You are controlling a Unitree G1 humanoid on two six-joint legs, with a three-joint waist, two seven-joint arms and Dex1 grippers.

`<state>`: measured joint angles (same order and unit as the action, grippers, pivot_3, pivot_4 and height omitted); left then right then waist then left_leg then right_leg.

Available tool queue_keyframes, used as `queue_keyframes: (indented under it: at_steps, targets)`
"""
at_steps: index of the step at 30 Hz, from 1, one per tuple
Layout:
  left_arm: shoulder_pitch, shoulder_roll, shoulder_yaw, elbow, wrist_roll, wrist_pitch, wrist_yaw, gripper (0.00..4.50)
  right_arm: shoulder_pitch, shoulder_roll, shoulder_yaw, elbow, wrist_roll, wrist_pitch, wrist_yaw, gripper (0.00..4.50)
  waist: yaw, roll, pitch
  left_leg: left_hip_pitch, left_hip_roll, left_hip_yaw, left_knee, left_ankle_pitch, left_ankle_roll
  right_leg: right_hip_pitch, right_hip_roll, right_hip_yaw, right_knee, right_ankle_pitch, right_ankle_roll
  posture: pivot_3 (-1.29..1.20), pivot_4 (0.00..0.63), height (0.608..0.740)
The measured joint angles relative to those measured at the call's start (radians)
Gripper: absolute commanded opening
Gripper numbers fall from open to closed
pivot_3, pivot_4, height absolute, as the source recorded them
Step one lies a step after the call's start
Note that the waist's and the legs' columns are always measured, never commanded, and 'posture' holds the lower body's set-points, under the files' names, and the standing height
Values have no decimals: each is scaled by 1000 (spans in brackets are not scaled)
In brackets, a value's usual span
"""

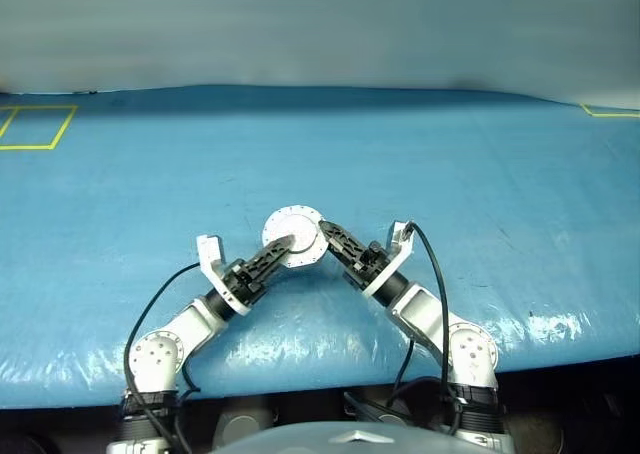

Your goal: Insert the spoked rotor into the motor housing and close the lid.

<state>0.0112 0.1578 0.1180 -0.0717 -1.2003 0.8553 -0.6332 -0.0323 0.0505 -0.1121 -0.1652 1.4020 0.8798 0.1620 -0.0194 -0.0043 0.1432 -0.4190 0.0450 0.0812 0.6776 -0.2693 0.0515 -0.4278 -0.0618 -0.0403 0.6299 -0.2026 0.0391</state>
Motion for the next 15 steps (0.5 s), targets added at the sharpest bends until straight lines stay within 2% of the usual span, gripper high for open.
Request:
queue_keyframes:
  at_steps: [3, 8, 14, 15]
  targets:
    - [-5, -1, -13, 0, 7, 13, 0, 4460, 0, 4, 8, 0, 0, 0, 0, 1222, -2, 0, 0, 0, 1, 0, 0, 0, 0, 0, 0, 0, 0, 0, 0, 0, 150, 740]
    - [15, 12, 37, 0, 2, 11, -2, 4460, 0, 4, 5, 0, -1, -4, 0, 1222, -2, 0, 0, 0, 1, 0, 0, 0, 0, 0, 0, 0, 1, 0, -1, 0, 150, 740]
    - [11, -37, 59, 0, -1, 4, 6, 4460, 0, 8, 7, 0, -6, -6, 0, 1222, 0, 0, 0, 0, 0, 0, 2, 0, 0, 0, 0, 0, 1, 0, 0, 0, 150, 740]
    - [10, -44, 57, 0, 2, 3, 10, 4098, 0, 8, 7, 0, -7, -7, -1, 1222, 0, 0, 0, 0, 0, 0, 2, 0, 0, 0, 0, 0, 1, 0, 0, 0, 150, 740]
